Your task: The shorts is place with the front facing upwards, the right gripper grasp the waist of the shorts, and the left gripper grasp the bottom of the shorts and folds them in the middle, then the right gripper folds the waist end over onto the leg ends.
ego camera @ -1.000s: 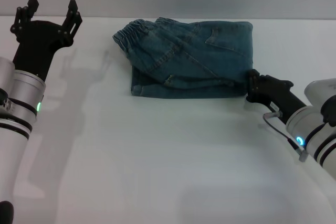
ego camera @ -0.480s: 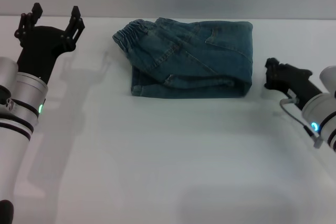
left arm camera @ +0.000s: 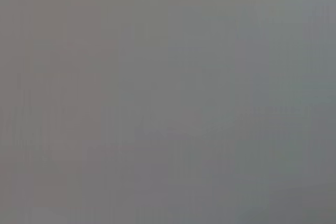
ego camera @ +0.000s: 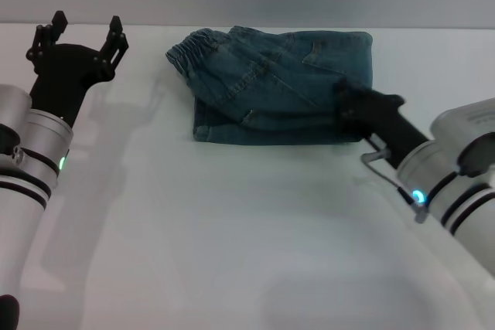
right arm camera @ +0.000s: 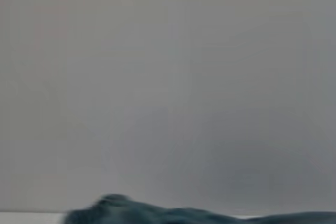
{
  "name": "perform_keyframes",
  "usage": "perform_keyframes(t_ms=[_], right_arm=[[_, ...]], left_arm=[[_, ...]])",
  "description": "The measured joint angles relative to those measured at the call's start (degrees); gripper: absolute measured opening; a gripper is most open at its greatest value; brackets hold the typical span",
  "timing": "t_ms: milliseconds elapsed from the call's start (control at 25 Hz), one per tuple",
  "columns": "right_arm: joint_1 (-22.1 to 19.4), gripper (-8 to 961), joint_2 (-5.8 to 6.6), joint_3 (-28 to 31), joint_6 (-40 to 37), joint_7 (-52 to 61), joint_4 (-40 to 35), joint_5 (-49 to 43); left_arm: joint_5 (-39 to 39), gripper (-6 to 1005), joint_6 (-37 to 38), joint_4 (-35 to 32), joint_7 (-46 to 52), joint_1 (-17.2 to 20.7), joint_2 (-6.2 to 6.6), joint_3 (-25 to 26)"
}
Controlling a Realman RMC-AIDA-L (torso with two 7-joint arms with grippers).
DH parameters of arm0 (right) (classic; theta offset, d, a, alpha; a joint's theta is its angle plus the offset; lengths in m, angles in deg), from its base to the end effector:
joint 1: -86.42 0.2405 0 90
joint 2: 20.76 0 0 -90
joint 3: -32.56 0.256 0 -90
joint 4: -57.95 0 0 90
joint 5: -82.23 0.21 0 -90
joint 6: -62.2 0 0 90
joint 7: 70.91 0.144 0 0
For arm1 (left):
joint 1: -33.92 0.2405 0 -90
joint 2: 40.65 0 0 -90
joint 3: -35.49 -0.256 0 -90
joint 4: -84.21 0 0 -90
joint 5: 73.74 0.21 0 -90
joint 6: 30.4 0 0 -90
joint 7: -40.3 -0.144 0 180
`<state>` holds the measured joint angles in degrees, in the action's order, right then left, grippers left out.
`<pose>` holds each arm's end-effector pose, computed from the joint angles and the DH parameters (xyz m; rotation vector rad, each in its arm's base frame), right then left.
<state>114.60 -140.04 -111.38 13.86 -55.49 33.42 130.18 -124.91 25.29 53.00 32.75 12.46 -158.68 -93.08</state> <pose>0.2569 0.3394 -0.1008 -1.9534 0.7776 0.7856 -0.2738 0.3500 -0.0329 -1.6015 -0.5121 -0.7198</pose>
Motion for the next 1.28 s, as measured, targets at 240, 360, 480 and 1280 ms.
perform_keyframes(t_ms=[240, 360, 480, 1280], right_arm=[[0.1, 33, -0.1, -0.1, 6.8, 1.9, -2.5, -1.0], [0.5, 35, -0.01, 0.3, 8.9, 4.3, -1.1, -0.9], [1.4, 37, 0.18, 0.7, 9.4, 6.6, 1.1, -0.9], [-0.6, 51, -0.14, 3.3, -0.1, 2.7, -4.9, -12.6]], left_arm=[[0.0, 829, -0.3, 0.3, 0.0, -0.2, 0.0, 0.3], [0.0, 829, -0.3, 0.7, 0.0, -0.4, 0.01, 0.5], [0.0, 829, -0.2, 0.8, 0.0, -0.3, 0.0, 0.5], [0.0, 829, 0.8, 5.1, 0.1, -2.1, 0.02, 2.0]])
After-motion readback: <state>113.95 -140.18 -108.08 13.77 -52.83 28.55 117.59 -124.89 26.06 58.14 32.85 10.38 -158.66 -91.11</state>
